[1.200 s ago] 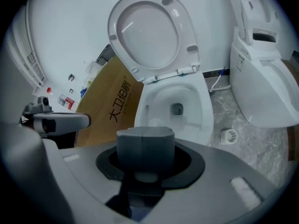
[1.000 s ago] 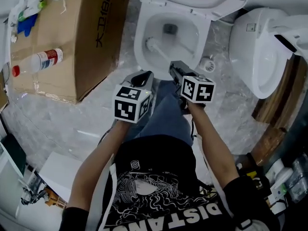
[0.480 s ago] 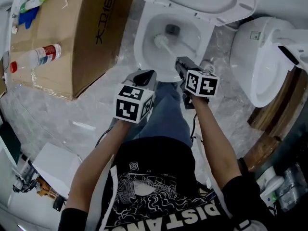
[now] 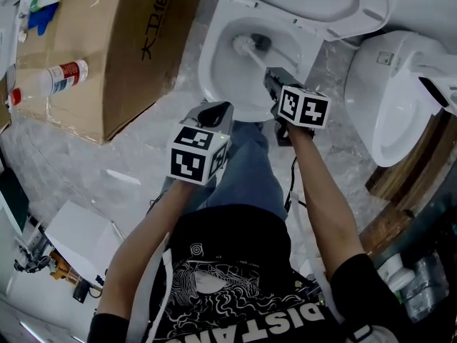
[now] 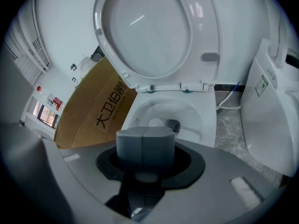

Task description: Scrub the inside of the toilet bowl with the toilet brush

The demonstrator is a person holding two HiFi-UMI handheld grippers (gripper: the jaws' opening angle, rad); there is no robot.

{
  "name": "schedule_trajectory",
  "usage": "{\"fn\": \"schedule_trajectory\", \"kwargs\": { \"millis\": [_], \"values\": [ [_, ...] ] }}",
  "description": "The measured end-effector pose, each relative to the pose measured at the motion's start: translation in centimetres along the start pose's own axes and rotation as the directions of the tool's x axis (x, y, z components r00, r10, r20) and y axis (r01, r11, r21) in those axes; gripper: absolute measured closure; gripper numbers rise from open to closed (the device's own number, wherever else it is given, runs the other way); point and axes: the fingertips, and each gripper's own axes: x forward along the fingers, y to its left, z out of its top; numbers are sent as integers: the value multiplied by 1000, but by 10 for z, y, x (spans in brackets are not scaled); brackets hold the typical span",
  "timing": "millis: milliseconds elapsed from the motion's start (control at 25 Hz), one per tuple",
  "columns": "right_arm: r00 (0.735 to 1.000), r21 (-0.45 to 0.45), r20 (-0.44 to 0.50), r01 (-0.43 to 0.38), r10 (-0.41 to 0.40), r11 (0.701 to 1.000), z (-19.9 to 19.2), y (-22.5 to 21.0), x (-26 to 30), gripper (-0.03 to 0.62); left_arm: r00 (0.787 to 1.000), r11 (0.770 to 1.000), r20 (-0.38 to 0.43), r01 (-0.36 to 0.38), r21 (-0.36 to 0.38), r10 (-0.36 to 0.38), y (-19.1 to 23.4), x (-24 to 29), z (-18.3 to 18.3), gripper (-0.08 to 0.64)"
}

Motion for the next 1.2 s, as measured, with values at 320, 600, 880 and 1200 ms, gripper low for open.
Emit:
{"fn": "schedule_trajectory", "kwargs": {
  "millis": [320, 600, 880, 1200],
  "values": [
    [997, 43, 49, 50, -52, 998, 19, -34, -9, 430, 1000, 999, -26, 13, 40, -12, -6, 3, 1, 561],
    [993, 116, 76, 83, -92, 990, 6, -53, -25, 430, 998, 994, -55, 47, 104, -41, -12, 8, 4, 561],
    [982, 218, 120, 117, -146, 969, -19, -60, -42, 430, 992, 978, -97, 101, 183, -84, -14, 8, -1, 561],
    [967, 353, 148, 145, -208, 924, -61, -52, -55, 429, 982, 956, -139, 156, 250, -124, -11, 1, -15, 561]
  ]
}}
